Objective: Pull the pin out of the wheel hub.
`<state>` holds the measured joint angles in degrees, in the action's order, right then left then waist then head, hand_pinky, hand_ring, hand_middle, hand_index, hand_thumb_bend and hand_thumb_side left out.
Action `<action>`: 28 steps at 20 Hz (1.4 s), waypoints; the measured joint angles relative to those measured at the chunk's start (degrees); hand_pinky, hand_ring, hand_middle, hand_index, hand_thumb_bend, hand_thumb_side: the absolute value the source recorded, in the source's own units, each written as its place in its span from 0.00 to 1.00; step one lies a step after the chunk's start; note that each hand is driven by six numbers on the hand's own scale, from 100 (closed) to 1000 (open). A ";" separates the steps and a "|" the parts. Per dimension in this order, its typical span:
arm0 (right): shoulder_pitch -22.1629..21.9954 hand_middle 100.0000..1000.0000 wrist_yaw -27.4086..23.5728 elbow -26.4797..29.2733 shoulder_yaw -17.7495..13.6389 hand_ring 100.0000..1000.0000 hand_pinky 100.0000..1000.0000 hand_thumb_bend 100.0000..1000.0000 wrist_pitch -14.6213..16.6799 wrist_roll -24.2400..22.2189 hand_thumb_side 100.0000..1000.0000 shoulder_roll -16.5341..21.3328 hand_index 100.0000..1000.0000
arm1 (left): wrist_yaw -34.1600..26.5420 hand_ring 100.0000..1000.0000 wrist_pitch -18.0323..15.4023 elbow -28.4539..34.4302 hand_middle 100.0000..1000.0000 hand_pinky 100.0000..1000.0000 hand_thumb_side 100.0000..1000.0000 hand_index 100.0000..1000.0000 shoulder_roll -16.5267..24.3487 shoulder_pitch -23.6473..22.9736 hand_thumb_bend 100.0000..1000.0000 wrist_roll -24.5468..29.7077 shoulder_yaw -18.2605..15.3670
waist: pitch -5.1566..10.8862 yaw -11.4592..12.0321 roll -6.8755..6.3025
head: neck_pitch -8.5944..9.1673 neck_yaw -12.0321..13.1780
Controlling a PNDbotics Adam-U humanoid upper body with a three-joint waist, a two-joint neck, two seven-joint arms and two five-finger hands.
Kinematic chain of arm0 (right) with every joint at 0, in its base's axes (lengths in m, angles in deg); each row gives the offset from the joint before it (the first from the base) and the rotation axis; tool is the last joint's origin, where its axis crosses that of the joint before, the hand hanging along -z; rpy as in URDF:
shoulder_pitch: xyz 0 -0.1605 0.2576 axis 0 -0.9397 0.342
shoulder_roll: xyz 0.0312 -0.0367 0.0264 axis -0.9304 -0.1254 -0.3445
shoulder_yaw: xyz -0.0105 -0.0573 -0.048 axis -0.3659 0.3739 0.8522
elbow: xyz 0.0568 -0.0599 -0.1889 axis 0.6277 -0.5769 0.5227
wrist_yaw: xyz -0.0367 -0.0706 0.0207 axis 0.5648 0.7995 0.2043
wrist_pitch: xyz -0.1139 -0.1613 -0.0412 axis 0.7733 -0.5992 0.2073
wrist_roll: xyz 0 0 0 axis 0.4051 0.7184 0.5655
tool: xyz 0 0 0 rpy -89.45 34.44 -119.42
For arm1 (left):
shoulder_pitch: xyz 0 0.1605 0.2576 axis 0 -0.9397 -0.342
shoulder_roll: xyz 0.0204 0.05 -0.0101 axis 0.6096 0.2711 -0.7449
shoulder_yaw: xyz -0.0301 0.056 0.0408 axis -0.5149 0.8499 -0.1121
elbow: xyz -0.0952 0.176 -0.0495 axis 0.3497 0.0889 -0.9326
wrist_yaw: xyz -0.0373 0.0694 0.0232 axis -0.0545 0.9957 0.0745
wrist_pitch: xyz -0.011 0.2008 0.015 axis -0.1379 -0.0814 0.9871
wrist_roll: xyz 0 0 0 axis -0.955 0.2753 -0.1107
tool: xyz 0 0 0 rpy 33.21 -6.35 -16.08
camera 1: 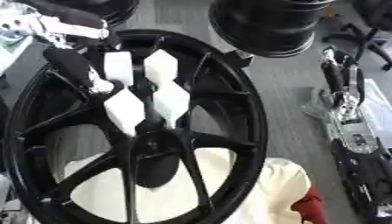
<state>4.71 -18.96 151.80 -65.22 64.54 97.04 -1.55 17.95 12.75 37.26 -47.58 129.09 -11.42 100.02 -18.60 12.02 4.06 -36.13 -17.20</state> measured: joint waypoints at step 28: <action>-0.02 0.68 0.21 0.00 0.00 0.70 0.82 0.00 -0.85 0.62 0.62 0.00 0.76 | -7.55 0.31 3.86 4.46 0.25 0.52 0.13 0.24 2.12 2.04 0.00 -0.05 -0.77 | 0.01 0.17 -0.38 | -0.03 -0.56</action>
<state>4.69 -18.75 151.80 -65.22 63.69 97.67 -1.55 10.40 16.61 41.72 -45.46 131.12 -11.47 99.25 -18.60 12.19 3.68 -36.16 -17.76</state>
